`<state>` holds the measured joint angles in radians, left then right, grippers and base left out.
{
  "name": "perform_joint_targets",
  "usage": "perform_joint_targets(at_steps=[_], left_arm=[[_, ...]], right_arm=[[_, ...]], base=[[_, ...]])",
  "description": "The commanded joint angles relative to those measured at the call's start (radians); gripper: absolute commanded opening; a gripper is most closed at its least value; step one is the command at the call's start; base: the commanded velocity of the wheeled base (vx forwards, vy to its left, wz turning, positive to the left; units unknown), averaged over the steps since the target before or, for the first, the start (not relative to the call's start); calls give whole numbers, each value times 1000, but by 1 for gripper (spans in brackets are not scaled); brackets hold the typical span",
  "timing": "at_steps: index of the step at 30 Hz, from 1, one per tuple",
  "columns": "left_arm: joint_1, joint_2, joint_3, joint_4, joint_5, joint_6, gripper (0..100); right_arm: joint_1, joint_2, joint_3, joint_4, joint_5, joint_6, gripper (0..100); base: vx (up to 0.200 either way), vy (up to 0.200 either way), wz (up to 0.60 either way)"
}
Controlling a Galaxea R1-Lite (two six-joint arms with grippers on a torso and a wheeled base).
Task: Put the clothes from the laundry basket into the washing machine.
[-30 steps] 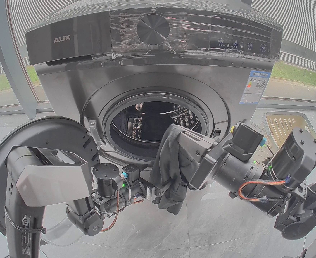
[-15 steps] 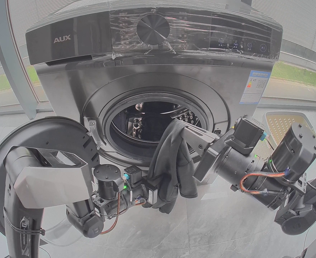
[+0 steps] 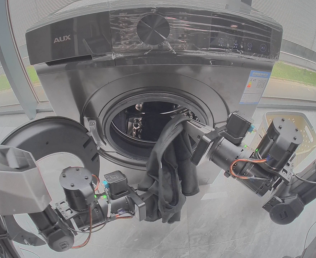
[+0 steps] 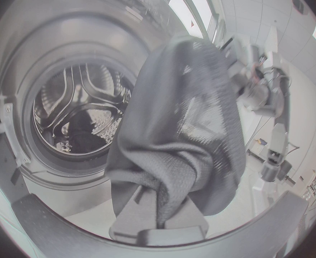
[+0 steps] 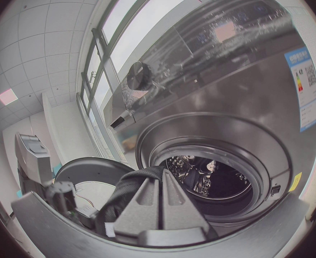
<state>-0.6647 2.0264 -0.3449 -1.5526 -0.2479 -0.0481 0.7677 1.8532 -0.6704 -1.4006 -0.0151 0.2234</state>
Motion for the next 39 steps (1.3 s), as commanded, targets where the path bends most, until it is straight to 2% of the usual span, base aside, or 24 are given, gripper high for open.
perform_joint_targets(at_steps=[1,8,15,16,24,25,28,30,35,39], left_arm=[[10,-224,112,-1,-53,-42,0],[65,-262,141,0,-62,-53,0],[69,-256,119,0,-56,-56,0],[69,-259,119,0,-54,-56,0],[71,-256,90,0,-41,-53,0],[69,-256,84,0,-19,-52,0],[71,-255,73,0,13,-55,0],[69,-250,63,0,42,-55,0],[71,-235,67,0,87,-47,0],[71,-229,61,2,111,-55,0]], right_arm=[[-21,84,0,-6,1,31,0],[-19,136,41,-24,3,28,0],[-8,169,80,-63,4,24,0],[-7,169,86,-63,4,24,100],[-13,147,160,-64,4,4,100],[-34,113,246,-66,3,-49,100],[-77,90,342,-70,1,-82,100],[-103,77,394,-104,-2,-88,100],[-156,72,405,-150,-8,-91,100],[-176,64,407,-150,-9,-110,100]], base=[[0,0,0],[0,0,0],[0,0,0],[0,0,0],[0,0,0],[0,0,0],[0,0,0],[0,0,0],[0,0,0],[0,0,0]])
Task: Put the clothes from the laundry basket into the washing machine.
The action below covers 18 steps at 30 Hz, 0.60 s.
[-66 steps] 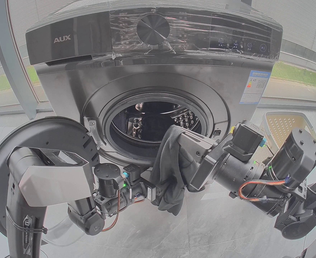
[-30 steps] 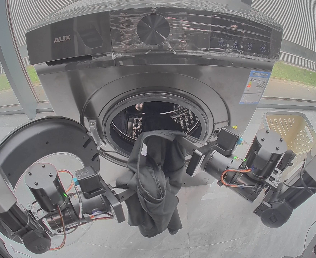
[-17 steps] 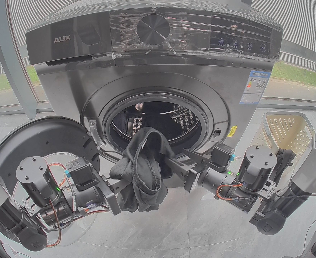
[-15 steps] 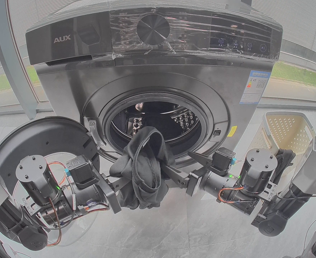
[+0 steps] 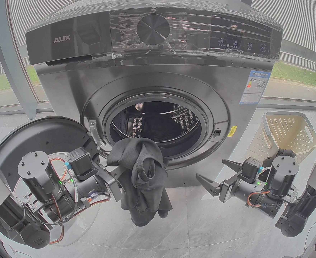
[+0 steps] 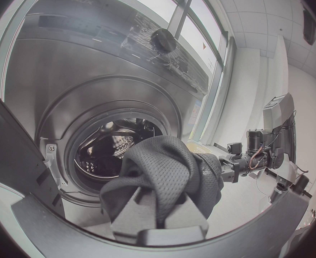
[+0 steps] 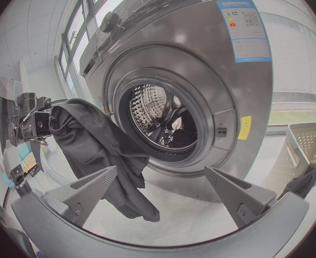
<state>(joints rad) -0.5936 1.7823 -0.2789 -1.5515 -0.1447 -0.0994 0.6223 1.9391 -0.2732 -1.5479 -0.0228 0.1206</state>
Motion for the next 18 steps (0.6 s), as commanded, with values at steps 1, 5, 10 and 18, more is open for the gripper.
perform_joint_targets(at_steps=[1,5,10,18], left_arm=[[0,29,-3,1,25,-3,0],[2,55,-19,1,54,-3,0],[-2,97,-43,1,126,6,0],[-2,108,-43,-1,171,1,0]], right_arm=[[-56,-22,12,-1,-2,-12,100],[-67,-20,15,-3,0,-13,100],[-59,-14,14,-3,0,-12,100],[-56,-12,15,-3,0,-10,100]], base=[[0,0,0],[0,0,0],[0,0,0],[0,0,0]])
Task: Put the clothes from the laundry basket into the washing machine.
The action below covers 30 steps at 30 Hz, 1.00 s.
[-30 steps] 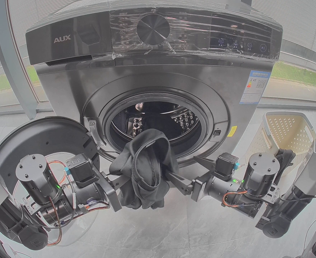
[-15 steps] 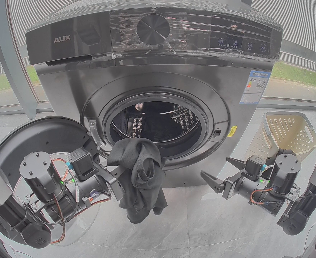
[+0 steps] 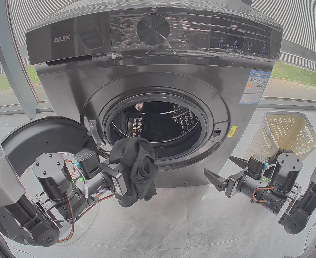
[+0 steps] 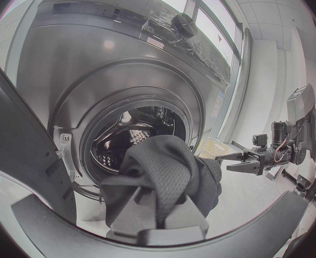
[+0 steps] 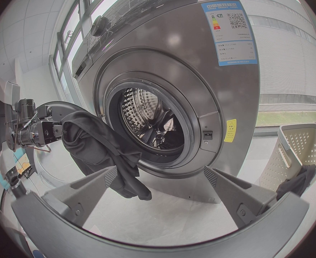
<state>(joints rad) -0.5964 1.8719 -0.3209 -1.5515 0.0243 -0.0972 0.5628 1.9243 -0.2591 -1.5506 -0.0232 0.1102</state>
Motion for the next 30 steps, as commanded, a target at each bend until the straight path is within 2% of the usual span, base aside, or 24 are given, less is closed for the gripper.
perform_joint_targets(at_steps=[1,4,10,19,21,30], left_arm=[[1,18,-1,-1,2,2,0],[-2,19,-1,-1,2,2,0],[-2,26,-4,-1,2,4,0],[-8,41,3,-1,-3,13,0],[-10,49,-1,-2,-1,14,0],[-85,66,-18,-4,3,11,0]], right_arm=[[3,2,0,0,-1,2,100],[5,2,0,0,-1,3,100],[8,-2,0,0,0,5,100],[9,1,0,0,0,6,100],[11,1,0,0,0,6,100],[31,-7,3,0,-1,8,100]], base=[[0,0,0],[0,0,0],[200,0,0],[0,0,0],[200,0,0],[22,0,0]])
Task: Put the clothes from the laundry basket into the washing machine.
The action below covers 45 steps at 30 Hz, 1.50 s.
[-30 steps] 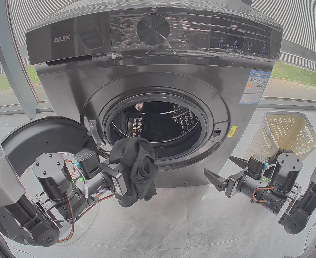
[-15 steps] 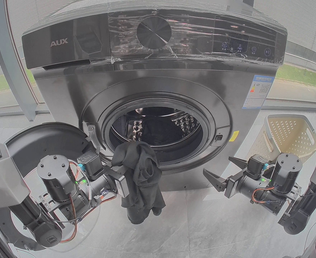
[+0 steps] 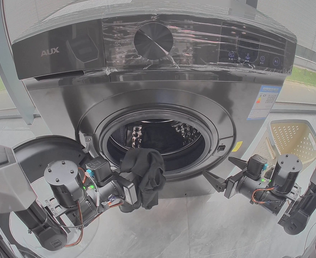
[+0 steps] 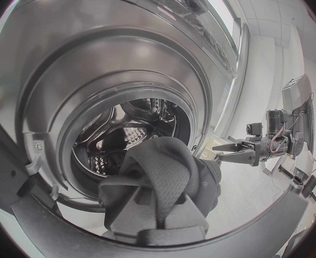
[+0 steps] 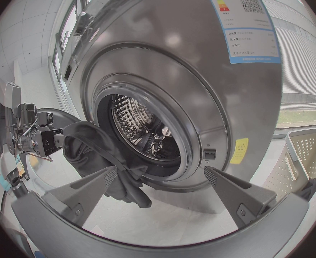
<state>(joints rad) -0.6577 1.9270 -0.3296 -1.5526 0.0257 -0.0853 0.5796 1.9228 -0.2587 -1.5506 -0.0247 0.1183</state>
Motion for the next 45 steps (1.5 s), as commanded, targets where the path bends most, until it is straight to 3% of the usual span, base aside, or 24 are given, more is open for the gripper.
perform_joint_targets(at_steps=[1,5,9,16,21,28,40,45], left_arm=[[-26,12,-14,-1,-1,-1,0],[-31,44,-42,0,-3,-10,0],[-22,144,-143,0,10,4,0],[7,276,-382,46,106,-5,0],[7,354,-454,66,108,-7,0],[47,481,-692,177,114,-7,0],[56,675,-1053,339,120,-5,0],[84,771,-1313,474,177,-4,0]], right_arm=[[22,-7,3,0,0,0,100],[43,-21,16,0,0,0,100],[77,-24,24,0,-1,1,100],[114,-28,36,0,-1,3,100],[129,-44,46,0,-1,1,100],[134,-53,61,0,0,1,100],[132,-56,64,0,0,1,100],[132,-54,65,0,0,0,100]], base=[[0,0,0],[0,0,0],[0,0,0],[0,0,0],[0,0,0],[0,0,0],[0,0,0],[0,0,0]])
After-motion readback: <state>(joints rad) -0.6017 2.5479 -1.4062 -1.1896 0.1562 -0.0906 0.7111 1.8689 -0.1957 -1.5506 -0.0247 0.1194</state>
